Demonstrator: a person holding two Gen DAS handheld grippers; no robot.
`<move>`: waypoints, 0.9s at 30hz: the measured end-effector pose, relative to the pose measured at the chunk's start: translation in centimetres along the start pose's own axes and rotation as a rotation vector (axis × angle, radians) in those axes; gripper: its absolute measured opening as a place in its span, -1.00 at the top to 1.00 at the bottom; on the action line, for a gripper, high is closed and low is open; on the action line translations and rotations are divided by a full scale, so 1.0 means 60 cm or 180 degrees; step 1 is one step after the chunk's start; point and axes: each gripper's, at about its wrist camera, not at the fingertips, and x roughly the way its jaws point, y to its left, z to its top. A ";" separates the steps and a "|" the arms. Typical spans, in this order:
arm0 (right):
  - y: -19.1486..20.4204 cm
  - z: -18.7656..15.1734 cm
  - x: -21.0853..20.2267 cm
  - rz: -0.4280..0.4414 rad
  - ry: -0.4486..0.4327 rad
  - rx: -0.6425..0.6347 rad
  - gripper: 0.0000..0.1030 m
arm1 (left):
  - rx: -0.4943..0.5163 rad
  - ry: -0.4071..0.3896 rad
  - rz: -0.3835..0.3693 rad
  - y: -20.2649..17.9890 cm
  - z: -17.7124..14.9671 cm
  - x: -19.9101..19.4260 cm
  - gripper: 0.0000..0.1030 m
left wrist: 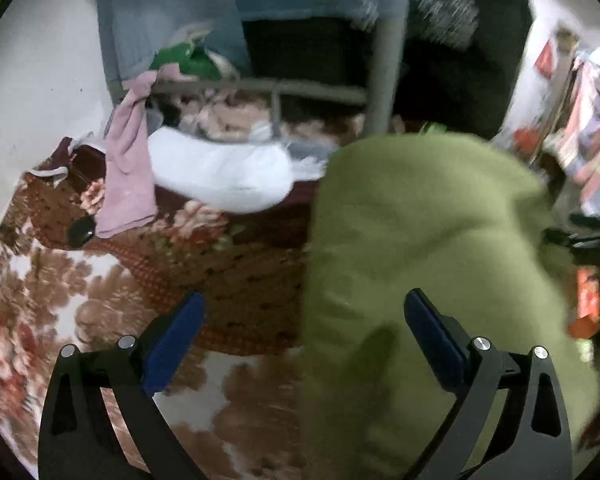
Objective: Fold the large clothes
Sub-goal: 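Carry the bundle toward the bed corner and lower it with both tools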
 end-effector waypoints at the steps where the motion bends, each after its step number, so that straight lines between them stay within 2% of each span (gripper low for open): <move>1: -0.001 -0.011 -0.016 -0.0009 -0.0024 -0.0002 -0.91 | -0.0032 -0.0060 -0.0048 -0.007 -0.010 -0.015 -0.89; 3: -0.001 -0.035 -0.045 -0.0009 -0.0028 0.0010 -0.91 | -0.0099 -0.0092 -0.0144 -0.023 -0.032 -0.041 -0.89; 5: 0.005 -0.059 -0.073 0.0018 -0.0030 -0.0005 -0.91 | -0.0141 0.0022 -0.0302 -0.045 -0.061 -0.061 -0.89; 8: 0.029 -0.092 -0.131 0.0066 -0.0066 -0.0118 -0.91 | -0.0138 0.0101 -0.0246 -0.074 -0.092 -0.106 -0.89; 10: 0.045 -0.104 -0.180 0.0167 -0.0062 -0.0104 -0.91 | -0.0257 0.0182 -0.0314 -0.090 -0.100 -0.154 -0.89; 13: 0.068 -0.123 -0.266 0.0386 -0.0097 -0.0003 -0.91 | -0.0359 -0.0003 -0.0389 -0.111 -0.098 -0.236 -0.89; 15: 0.082 -0.132 -0.321 0.0431 -0.0067 0.0002 -0.90 | -0.0272 0.0107 -0.0197 -0.131 -0.093 -0.271 -0.89; 18: 0.085 -0.135 -0.396 0.0493 -0.0096 0.0018 -0.90 | -0.0315 -0.0040 -0.0220 -0.146 -0.078 -0.335 -0.89; 21: 0.070 -0.131 -0.469 0.0546 -0.0205 0.0113 -0.90 | -0.0320 -0.0070 -0.0177 -0.162 -0.062 -0.387 -0.89; 24: 0.058 -0.130 -0.524 0.0547 -0.0281 0.0107 -0.90 | -0.0302 -0.0101 -0.0078 -0.180 -0.052 -0.423 -0.89; 26: 0.047 -0.131 -0.545 0.0609 -0.0271 0.0192 -0.90 | -0.0197 -0.0065 -0.0074 -0.193 -0.053 -0.429 -0.89; 27: 0.043 -0.131 -0.559 0.0673 -0.0269 0.0221 -0.90 | -0.0120 -0.0028 0.0011 -0.202 -0.053 -0.432 -0.89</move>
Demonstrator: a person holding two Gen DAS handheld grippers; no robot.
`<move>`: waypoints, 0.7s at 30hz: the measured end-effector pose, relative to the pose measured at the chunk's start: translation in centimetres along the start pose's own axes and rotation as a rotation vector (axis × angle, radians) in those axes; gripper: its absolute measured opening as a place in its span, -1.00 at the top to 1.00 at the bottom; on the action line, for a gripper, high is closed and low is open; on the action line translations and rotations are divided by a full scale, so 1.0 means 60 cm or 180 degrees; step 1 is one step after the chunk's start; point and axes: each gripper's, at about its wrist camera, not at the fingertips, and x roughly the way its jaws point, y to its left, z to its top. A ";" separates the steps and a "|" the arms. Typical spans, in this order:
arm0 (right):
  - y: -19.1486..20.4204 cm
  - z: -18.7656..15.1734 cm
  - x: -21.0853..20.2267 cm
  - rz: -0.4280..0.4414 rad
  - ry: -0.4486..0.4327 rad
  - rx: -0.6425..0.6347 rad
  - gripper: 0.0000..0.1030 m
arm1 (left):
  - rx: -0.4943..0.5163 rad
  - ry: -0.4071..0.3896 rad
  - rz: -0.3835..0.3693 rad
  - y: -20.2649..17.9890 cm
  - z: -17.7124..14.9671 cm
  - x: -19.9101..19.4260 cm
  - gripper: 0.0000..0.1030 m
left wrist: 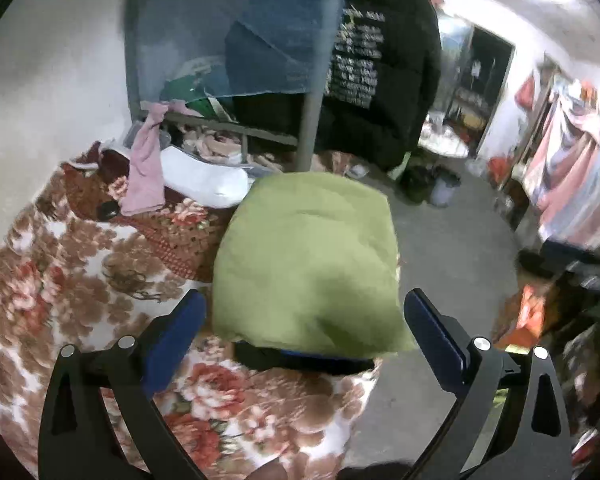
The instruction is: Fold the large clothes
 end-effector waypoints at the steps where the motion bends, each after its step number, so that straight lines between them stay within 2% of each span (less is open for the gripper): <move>1: 0.001 0.003 -0.008 0.0011 -0.0019 -0.0008 -0.91 | 0.0033 -0.0004 0.0022 -0.002 0.001 -0.004 -0.89; 5: 0.011 0.013 -0.037 0.0021 -0.0068 -0.0153 -0.91 | -0.0027 -0.0029 -0.0019 -0.001 -0.003 -0.025 -0.89; 7: 0.007 0.022 -0.037 0.0142 0.0121 -0.0050 -0.91 | -0.0072 -0.0001 -0.0036 -0.002 -0.004 -0.030 -0.89; 10: 0.007 0.030 -0.048 0.0178 0.0171 -0.0044 -0.91 | -0.0065 0.0031 -0.0009 0.002 -0.001 -0.031 -0.89; 12: 0.016 0.033 -0.054 0.0137 0.0154 -0.0167 -0.90 | -0.0068 0.0078 -0.0113 0.010 0.001 -0.022 -0.89; 21: 0.016 0.033 -0.050 0.0120 0.0102 -0.0136 -0.90 | -0.0015 0.0029 -0.0093 0.021 0.029 -0.018 -0.89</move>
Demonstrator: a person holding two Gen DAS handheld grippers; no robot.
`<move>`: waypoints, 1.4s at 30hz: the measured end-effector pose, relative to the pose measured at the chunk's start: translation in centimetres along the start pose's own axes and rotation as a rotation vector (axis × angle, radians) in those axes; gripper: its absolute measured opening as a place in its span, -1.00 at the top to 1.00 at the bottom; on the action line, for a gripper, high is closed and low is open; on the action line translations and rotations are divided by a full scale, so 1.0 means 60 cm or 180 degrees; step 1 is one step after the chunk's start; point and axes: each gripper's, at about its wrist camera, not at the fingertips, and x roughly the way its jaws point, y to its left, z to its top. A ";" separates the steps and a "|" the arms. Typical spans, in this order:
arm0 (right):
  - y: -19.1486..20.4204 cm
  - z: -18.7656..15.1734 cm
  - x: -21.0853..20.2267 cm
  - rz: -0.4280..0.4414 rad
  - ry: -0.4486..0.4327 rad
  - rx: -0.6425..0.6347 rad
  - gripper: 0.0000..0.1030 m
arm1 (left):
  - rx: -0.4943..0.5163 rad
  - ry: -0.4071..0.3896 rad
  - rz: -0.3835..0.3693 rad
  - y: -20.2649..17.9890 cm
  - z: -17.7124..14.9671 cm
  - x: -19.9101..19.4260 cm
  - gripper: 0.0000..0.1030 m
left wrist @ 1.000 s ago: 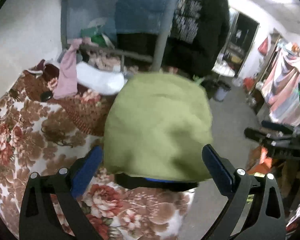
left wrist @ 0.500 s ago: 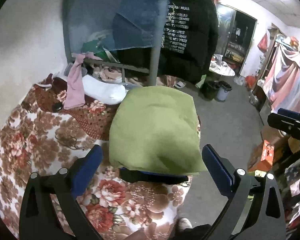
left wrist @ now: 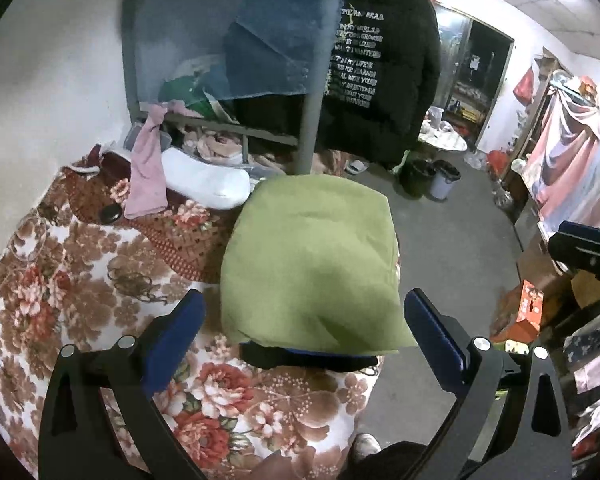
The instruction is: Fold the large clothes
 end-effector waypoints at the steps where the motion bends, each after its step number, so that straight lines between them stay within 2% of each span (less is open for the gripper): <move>1: 0.000 -0.002 -0.001 -0.0010 0.0001 -0.0006 -0.91 | 0.0034 -0.0004 -0.0007 -0.003 0.004 -0.001 -0.89; 11: 0.001 0.007 -0.001 -0.0034 0.0033 -0.0046 -0.90 | -0.0009 0.0112 -0.0011 -0.013 0.019 0.023 -0.89; 28: 0.005 0.005 -0.003 -0.0068 0.0032 -0.0075 -0.90 | -0.0012 0.0104 -0.0093 -0.018 0.017 0.014 -0.89; 42: 0.010 -0.008 -0.006 -0.0105 0.0022 -0.0059 -0.90 | 0.0182 0.0035 -0.0127 -0.031 0.008 -0.009 -0.89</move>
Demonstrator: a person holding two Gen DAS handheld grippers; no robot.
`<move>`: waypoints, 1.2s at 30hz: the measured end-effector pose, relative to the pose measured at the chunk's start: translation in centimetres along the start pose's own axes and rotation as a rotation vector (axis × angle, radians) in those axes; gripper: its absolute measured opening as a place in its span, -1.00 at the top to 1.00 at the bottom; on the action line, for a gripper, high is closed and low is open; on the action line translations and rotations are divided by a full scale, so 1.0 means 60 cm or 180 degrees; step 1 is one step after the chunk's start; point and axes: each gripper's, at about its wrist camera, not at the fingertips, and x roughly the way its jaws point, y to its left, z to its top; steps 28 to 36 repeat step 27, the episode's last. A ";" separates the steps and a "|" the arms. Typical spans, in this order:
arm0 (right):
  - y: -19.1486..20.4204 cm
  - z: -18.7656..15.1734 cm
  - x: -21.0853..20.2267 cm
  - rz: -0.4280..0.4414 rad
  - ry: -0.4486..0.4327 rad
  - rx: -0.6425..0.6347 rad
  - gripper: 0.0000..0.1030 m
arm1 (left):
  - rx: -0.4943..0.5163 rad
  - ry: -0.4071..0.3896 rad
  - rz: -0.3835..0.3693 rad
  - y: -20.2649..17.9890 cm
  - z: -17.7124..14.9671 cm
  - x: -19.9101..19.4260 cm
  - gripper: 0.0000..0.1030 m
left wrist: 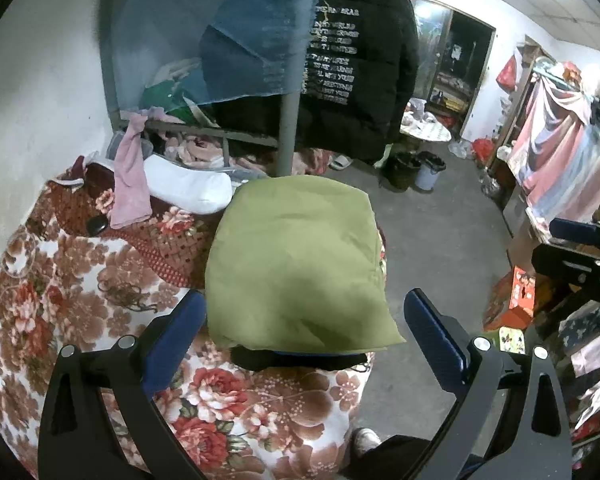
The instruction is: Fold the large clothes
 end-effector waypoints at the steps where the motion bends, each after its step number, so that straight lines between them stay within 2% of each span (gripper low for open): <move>1: -0.001 -0.002 0.000 0.0000 0.0002 0.0006 -0.90 | 0.0017 -0.0012 -0.0003 -0.001 0.000 -0.001 -0.89; 11: -0.001 -0.013 -0.001 -0.0047 0.0029 -0.0005 -0.90 | 0.0016 0.0094 -0.0072 -0.007 -0.005 0.006 -0.89; 23: -0.015 -0.024 0.003 -0.0103 0.0076 0.0085 -0.90 | -0.0022 0.0117 -0.0162 -0.005 0.000 0.009 -0.89; 36: -0.018 -0.023 0.002 -0.0078 0.0076 0.0125 -0.90 | -0.0012 0.0078 -0.0139 -0.004 0.005 0.008 -0.89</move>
